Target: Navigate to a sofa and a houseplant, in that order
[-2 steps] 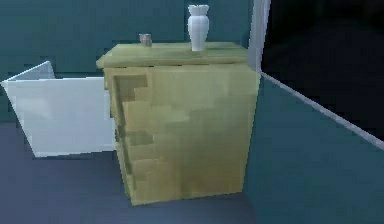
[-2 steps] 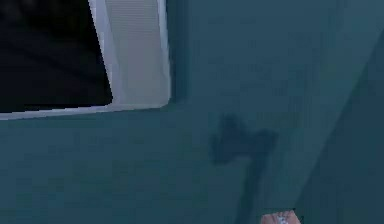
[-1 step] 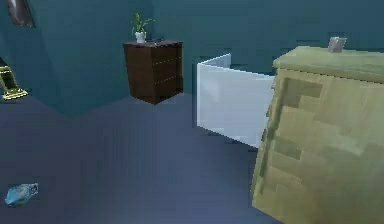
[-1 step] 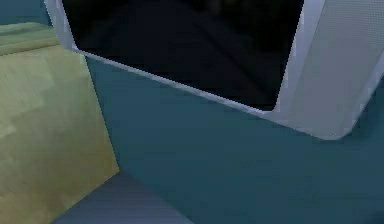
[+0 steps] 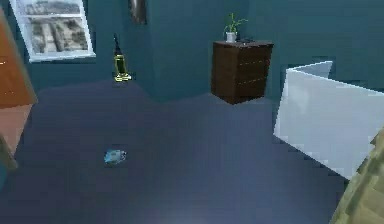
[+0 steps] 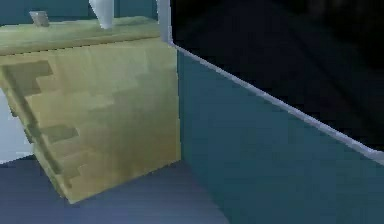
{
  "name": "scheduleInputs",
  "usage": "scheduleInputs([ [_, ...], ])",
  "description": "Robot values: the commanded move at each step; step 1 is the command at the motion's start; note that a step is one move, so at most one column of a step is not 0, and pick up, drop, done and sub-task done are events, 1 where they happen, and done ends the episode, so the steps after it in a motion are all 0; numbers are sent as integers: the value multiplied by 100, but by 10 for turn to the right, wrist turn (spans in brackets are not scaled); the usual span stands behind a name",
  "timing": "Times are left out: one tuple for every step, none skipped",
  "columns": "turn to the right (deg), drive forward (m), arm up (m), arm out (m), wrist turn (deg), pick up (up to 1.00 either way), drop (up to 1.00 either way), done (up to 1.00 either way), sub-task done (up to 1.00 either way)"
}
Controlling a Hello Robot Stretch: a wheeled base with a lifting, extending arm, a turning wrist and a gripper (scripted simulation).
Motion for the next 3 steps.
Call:
scheduleInputs([
  [0, 100, 0, 0, 0, 0, 0, 0, 0],
  [-60, 0, 0, 0, 0, 0, 0, 0, 0],
  [0, 55, 0, 0, 0, 0, 0, 0, 0],
])
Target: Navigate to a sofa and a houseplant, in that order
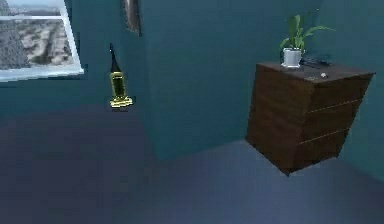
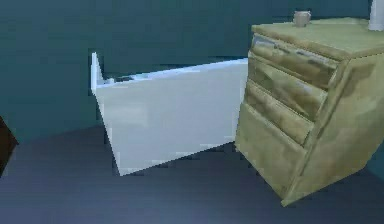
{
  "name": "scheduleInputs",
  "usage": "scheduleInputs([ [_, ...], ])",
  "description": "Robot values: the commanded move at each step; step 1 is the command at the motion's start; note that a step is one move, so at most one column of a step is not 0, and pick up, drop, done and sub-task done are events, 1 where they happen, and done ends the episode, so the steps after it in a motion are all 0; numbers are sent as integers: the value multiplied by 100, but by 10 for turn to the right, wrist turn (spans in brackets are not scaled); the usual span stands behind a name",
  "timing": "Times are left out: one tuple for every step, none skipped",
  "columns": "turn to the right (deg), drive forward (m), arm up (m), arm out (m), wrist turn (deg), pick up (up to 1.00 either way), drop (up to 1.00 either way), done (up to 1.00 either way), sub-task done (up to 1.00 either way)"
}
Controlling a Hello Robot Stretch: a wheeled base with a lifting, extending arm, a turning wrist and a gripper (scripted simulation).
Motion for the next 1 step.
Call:
scheduleInputs([
  [-300, 0, 0, 0, 0, 0, 0, 0, 0],
])
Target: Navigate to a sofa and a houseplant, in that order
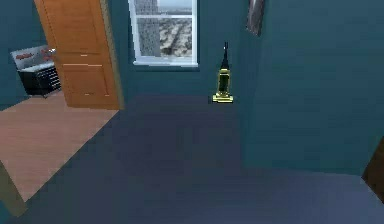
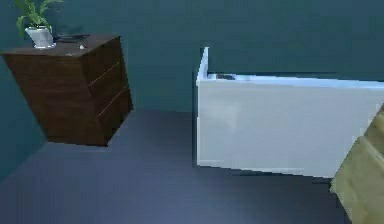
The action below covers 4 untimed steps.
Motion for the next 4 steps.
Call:
scheduleInputs([
  [0, 100, 0, 0, 0, 0, 0, 0, 0],
  [-120, 0, 0, 0, 0, 0, 0, 0, 0],
  [0, 10, 0, 0, 0, 0, 0, 0, 0],
  [-420, 0, 0, 0, 0, 0, 0, 0, 0],
])
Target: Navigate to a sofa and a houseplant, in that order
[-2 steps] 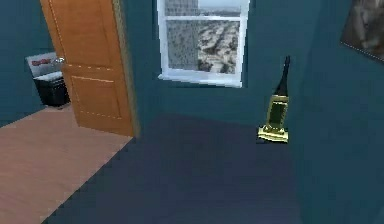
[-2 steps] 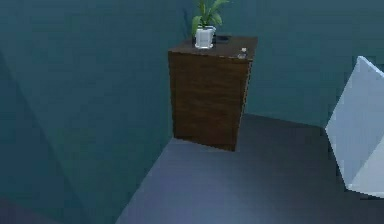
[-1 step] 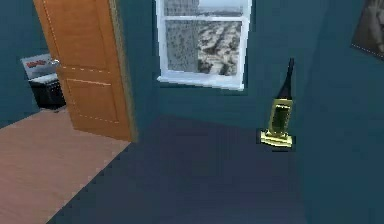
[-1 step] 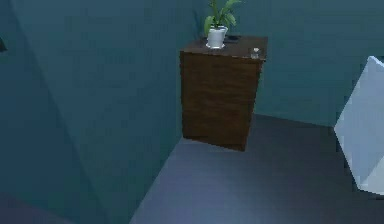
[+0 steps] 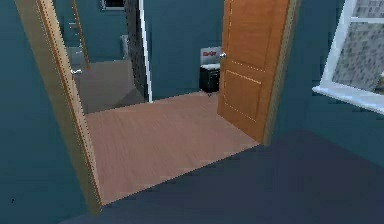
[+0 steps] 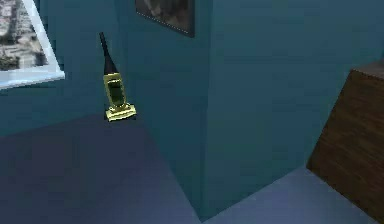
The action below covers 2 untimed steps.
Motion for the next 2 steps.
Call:
scheduleInputs([
  [0, 100, 0, 0, 0, 0, 0, 0, 0],
  [-90, 0, 0, 0, 0, 0, 0, 0, 0],
])
